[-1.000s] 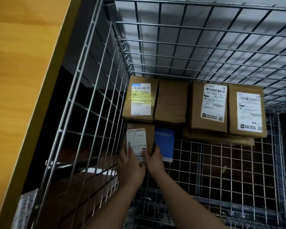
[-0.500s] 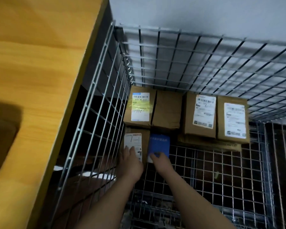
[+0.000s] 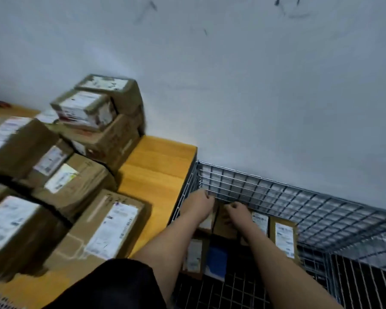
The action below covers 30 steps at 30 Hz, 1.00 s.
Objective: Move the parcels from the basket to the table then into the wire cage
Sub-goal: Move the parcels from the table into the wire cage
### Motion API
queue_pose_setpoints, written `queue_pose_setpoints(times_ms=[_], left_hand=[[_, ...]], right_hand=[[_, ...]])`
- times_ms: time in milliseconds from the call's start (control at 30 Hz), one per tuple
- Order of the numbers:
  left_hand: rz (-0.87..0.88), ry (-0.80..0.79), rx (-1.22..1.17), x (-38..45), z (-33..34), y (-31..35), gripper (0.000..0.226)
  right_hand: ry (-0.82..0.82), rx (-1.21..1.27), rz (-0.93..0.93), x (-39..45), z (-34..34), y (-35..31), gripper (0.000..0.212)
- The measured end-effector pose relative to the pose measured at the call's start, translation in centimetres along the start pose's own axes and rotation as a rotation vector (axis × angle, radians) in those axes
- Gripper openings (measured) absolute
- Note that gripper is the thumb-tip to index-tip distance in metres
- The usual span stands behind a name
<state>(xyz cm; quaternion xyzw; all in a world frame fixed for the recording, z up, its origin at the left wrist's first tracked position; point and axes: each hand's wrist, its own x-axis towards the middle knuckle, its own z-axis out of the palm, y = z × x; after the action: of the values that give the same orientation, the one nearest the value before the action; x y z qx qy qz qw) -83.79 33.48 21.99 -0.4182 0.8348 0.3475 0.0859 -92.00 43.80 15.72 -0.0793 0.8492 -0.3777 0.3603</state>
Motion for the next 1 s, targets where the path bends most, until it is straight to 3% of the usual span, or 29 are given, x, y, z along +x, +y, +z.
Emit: queue_pose_setpoints(times_ms=[200, 333, 600, 767, 900, 1000], left_hand=[[0.105, 0.168, -0.008, -4.7, -11.0, -0.1, 0.026], [0.097, 0.232, -0.069, -7.5, -17.1, -5.1, 0.025], [0.052, 0.343, -0.099, -11.1, -26.2, -15.8, 0.015], [-0.003, 0.429, -0.076, -12.5, -30.5, -20.1, 0.017], [-0.020, 0.485, -0.096, -12.4, -33.2, -21.6, 0.016], [-0.058, 0.538, -0.098, -12.5, -34.8, -22.2, 0.015]], right_hand=[[0.019, 0.039, -0.181, -5.8, -0.9, -10.7, 0.022], [0.030, 0.059, -0.278, -11.1, 2.1, -16.0, 0.020], [-0.019, 0.053, -0.331, -18.5, 11.7, -22.1, 0.004], [-0.081, 0.043, -0.360, -21.4, 15.6, -25.6, 0.007], [-0.070, 0.001, -0.425, -22.1, 16.5, -28.5, 0.021], [-0.065, -0.051, -0.476, -21.6, 16.8, -30.2, 0.018]])
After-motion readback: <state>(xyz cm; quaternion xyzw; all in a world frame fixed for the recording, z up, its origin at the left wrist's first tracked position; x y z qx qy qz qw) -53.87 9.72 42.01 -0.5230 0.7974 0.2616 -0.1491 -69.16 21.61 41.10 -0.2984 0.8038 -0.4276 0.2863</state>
